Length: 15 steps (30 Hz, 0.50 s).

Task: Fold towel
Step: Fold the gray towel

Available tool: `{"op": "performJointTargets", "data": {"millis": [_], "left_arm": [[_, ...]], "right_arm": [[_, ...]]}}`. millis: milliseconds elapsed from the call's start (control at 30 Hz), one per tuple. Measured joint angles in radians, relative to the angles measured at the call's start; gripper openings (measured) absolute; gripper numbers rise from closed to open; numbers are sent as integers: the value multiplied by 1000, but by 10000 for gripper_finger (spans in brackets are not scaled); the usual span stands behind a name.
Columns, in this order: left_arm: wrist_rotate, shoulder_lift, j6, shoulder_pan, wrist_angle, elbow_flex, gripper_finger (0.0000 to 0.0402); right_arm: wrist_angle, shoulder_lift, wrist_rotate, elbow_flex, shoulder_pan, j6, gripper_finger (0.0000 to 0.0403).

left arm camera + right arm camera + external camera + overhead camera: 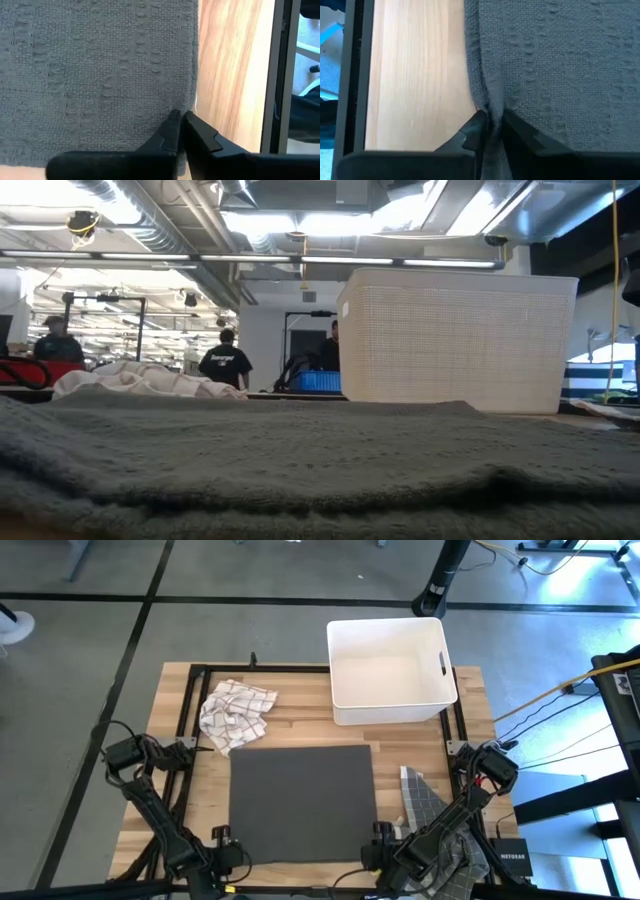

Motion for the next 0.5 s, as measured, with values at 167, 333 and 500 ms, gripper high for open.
{"op": "performJointTargets", "data": {"millis": [167, 333, 500], "left_arm": [[-1, 1, -28, -16, 9, 0, 11], [2, 6, 6, -33, 93, -4, 12], [16, 7, 21, -43, 94, -3, 10]], "right_arm": [[-7, 0, 1, 0, 0, 3, 39], [-9, 0, 11, 0, 0, 3, 31], [-16, 0, 14, 0, 1, 3, 24]]}}
